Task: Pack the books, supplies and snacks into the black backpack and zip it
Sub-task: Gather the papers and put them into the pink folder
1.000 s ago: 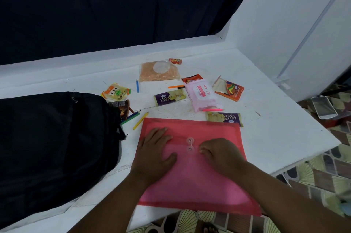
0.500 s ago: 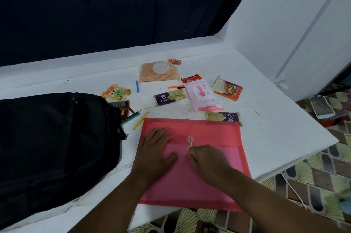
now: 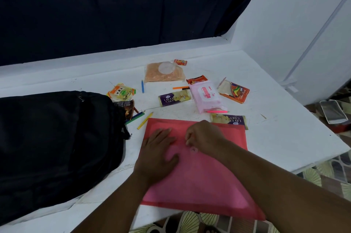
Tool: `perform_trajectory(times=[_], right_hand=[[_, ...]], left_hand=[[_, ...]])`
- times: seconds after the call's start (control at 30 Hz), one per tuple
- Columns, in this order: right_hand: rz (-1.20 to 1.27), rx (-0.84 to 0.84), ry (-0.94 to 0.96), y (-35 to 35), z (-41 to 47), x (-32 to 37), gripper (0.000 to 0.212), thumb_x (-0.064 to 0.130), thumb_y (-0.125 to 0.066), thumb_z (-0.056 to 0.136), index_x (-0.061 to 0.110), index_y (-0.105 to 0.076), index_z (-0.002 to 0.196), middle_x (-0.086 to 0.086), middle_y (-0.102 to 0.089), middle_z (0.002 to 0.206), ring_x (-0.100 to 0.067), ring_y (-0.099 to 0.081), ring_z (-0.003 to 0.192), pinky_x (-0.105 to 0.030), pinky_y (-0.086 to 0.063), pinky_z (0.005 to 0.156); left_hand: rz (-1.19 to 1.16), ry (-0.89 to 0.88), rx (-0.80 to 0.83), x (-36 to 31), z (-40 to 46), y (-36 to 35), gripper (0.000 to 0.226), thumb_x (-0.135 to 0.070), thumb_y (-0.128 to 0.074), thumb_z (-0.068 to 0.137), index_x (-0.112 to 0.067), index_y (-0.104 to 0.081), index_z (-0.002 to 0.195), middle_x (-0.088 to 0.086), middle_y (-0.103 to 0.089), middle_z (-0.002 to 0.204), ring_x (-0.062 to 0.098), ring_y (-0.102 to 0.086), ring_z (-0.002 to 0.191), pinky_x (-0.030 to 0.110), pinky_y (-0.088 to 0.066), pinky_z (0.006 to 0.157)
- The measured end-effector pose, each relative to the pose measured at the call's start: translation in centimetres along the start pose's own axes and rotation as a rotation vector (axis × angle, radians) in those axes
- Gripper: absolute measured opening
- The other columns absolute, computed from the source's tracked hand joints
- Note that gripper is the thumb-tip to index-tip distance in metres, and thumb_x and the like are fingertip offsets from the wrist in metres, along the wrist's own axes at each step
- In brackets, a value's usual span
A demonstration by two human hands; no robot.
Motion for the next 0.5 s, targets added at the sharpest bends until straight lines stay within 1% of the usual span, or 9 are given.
perform_trajectory(times=[0.07, 0.13, 0.23, 0.3, 0.37, 0.43, 0.5], right_hand=[[-0.023, -0.021, -0.011, 0.7, 0.6, -0.1, 0.015, 0.01, -0.07, 0.078, 0.021, -0.073, 0.069, 0.017, -0.071, 0.063, 0.008, -0.065, 0.061, -0.02, -0.051, 0.061], [-0.036, -0.027, -0.003, 1.2, 1.2, -0.2, 0.013, 0.015, -0.075, 0.078, 0.021, -0.072, 0.067, 0.018, -0.071, 0.063, 0.01, -0.064, 0.062, -0.019, -0.047, 0.058], [-0.033, -0.043, -0.003, 1.6, 1.8, -0.6, 0.013, 0.017, -0.076, 0.079, 0.022, -0.072, 0.067, 0.018, -0.07, 0.062, 0.012, -0.061, 0.06, -0.019, -0.042, 0.055], [-0.027, -0.072, 0.011, 1.7, 2.2, -1.0, 0.013, 0.017, -0.077, 0.078, 0.023, -0.073, 0.068, 0.019, -0.07, 0.064, 0.011, -0.062, 0.064, -0.022, -0.048, 0.059], [-0.014, -0.094, 0.007, 1.8, 2.5, -1.6, 0.011, 0.02, -0.08, 0.076, 0.024, -0.073, 0.068, 0.017, -0.071, 0.066, 0.006, -0.066, 0.068, -0.028, -0.056, 0.065], [-0.019, -0.104, 0.0, 1.8, 2.6, -1.9, 0.01, 0.025, -0.083, 0.074, 0.024, -0.074, 0.069, 0.017, -0.071, 0.066, 0.004, -0.065, 0.068, -0.028, -0.056, 0.065], [-0.024, -0.107, 0.022, 1.7, 2.7, -1.9, 0.009, 0.026, -0.082, 0.076, 0.024, -0.074, 0.07, 0.019, -0.07, 0.066, 0.006, -0.064, 0.066, -0.026, -0.055, 0.065]], left_hand=[[-0.001, -0.012, -0.01, 0.0, 0.0, 0.0, 0.057, -0.056, -0.056, 0.08, -0.028, -0.063, 0.129, -0.006, -0.051, 0.149, 0.021, -0.038, 0.144, 0.045, -0.03, 0.112], [-0.004, -0.014, -0.006, 0.0, 0.0, 0.0, 0.057, -0.056, -0.056, 0.08, -0.027, -0.063, 0.129, -0.006, -0.05, 0.15, 0.021, -0.037, 0.145, 0.048, -0.031, 0.113], [-0.006, -0.011, -0.026, 0.1, 0.0, -0.1, 0.056, -0.055, -0.057, 0.079, -0.027, -0.065, 0.128, -0.004, -0.053, 0.148, 0.024, -0.041, 0.143, 0.051, -0.035, 0.111], [0.003, -0.022, -0.04, 0.1, 0.1, 0.0, 0.056, -0.054, -0.058, 0.079, -0.025, -0.067, 0.126, -0.002, -0.055, 0.146, 0.027, -0.045, 0.141, 0.053, -0.038, 0.107], [0.019, -0.03, -0.04, 0.0, 0.1, 0.0, 0.057, -0.054, -0.057, 0.079, -0.023, -0.068, 0.125, -0.001, -0.056, 0.145, 0.029, -0.046, 0.14, 0.052, -0.039, 0.105], [0.027, -0.027, -0.034, -0.1, 0.1, 0.1, 0.057, -0.055, -0.057, 0.079, -0.024, -0.067, 0.127, -0.002, -0.055, 0.146, 0.028, -0.045, 0.14, 0.051, -0.038, 0.105], [0.032, -0.029, -0.031, 0.0, 0.1, 0.0, 0.057, -0.055, -0.058, 0.079, -0.025, -0.067, 0.127, -0.003, -0.055, 0.146, 0.028, -0.044, 0.141, 0.05, -0.039, 0.105]])
Point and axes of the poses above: each hand's wrist, its own z-axis towards the middle knuckle, its own y-axis out of the back of the hand, x = y × z, the point moved 2 cm from there along z, towards the middle knuckle
